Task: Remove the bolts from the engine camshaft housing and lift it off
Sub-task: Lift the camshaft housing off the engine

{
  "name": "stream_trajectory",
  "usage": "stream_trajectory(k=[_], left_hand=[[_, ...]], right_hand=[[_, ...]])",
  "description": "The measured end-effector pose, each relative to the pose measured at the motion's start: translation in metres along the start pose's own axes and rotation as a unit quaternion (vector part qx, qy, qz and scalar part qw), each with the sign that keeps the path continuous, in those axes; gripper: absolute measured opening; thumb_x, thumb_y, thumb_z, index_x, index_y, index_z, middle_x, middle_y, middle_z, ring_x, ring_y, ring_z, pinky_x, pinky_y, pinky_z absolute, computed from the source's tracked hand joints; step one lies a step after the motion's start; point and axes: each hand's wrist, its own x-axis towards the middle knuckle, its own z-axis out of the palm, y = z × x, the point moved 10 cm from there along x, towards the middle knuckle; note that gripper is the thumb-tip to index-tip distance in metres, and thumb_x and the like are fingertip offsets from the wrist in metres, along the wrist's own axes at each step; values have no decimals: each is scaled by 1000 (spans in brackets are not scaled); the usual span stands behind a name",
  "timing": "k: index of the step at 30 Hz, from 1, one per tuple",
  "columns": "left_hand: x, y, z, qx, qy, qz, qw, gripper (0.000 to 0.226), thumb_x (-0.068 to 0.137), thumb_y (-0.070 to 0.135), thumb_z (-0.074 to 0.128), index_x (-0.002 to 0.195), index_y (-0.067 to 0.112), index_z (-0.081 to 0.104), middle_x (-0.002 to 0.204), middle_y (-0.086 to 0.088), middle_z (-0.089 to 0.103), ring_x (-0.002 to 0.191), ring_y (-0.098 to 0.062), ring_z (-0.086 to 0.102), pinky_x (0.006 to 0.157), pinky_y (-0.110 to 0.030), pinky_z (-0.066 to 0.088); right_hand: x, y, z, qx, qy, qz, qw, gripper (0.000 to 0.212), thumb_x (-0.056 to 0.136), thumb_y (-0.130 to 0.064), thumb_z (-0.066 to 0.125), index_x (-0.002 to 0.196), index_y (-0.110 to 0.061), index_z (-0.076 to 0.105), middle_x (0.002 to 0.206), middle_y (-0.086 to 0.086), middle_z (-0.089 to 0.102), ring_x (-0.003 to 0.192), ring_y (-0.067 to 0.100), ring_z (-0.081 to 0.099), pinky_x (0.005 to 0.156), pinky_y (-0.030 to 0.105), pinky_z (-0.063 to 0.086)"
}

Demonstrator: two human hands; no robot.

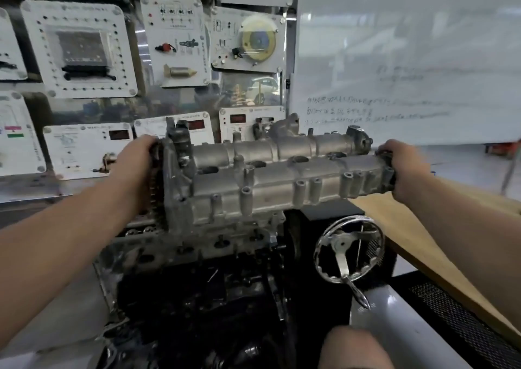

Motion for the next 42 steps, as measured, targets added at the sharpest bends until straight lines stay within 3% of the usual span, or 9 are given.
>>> stream_trajectory(k=[3, 5, 10, 21, 25, 29, 33, 38, 42], left_hand=[[-36, -23, 63, -30, -99, -32, 994, 29, 89, 38, 53, 78, 19, 71, 76, -10, 69, 62, -27, 69, 56, -37, 58], [-51, -47, 98, -19, -123, -61, 990, 43, 93, 44, 51, 68, 20, 75, 74, -9, 72, 60, -28, 72, 58, -41, 60], [-79, -109, 160, -7, -140, -114, 984, 40, 87, 62, 61, 101, 28, 76, 102, -8, 74, 91, -32, 71, 95, -57, 51], [-123, -210, 280, 38, -159, -123, 979, 40, 100, 57, 49, 106, 24, 70, 114, -18, 71, 95, -36, 70, 83, -55, 53], [-123, -242, 313, 35, -161, -130, 978, 48, 93, 63, 52, 127, 30, 62, 121, -12, 69, 104, -38, 70, 87, -61, 55], [-130, -270, 330, 57, -163, -139, 975, 58, 89, 68, 51, 128, 27, 60, 122, -11, 69, 104, -37, 69, 88, -60, 55], [-137, -288, 336, 68, -141, -156, 975, 36, 99, 61, 50, 113, 29, 56, 113, -7, 67, 101, -33, 67, 89, -54, 55], [-142, -300, 340, 79, -125, -151, 977, 30, 100, 61, 48, 97, 32, 56, 106, -7, 64, 97, -31, 65, 84, -50, 54], [-141, -314, 341, 78, -127, -166, 975, 46, 99, 62, 48, 122, 23, 58, 115, -11, 67, 103, -34, 66, 92, -57, 53]], right_hand=[[10, 1, -64, -29, 27, 2, 999, 9, 71, -22, 68, 72, -16, 61, 49, 1, 62, 35, 22, 59, 36, 28, 47], [17, 2, -101, -56, 29, 10, 998, 10, 75, -20, 66, 73, -13, 59, 47, 3, 61, 34, 22, 57, 36, 27, 46], [45, 4, -190, -113, 47, 36, 992, 14, 72, -23, 70, 75, -11, 65, 56, 7, 66, 44, 25, 61, 48, 32, 50], [103, 40, -346, -170, 76, 81, 979, 10, 88, -21, 72, 95, -15, 69, 85, 12, 68, 69, 27, 65, 64, 39, 56], [121, 67, -389, -187, 100, 119, 970, 13, 85, -25, 74, 86, -13, 71, 84, 11, 70, 65, 25, 66, 54, 32, 53], [133, 86, -420, -189, 123, 132, 965, 14, 83, -26, 77, 83, -13, 73, 81, 9, 73, 63, 24, 68, 67, 38, 59], [144, 87, -431, -214, 123, 136, 959, 17, 81, -29, 80, 88, -14, 75, 83, 8, 77, 70, 26, 70, 79, 46, 60], [148, 81, -438, -227, 134, 100, 959, 13, 82, -24, 80, 82, -12, 76, 89, 13, 77, 69, 27, 69, 75, 42, 61], [152, 73, -436, -303, 106, 90, 943, 18, 87, -30, 77, 75, -17, 79, 87, 9, 77, 62, 20, 69, 62, 33, 59]])
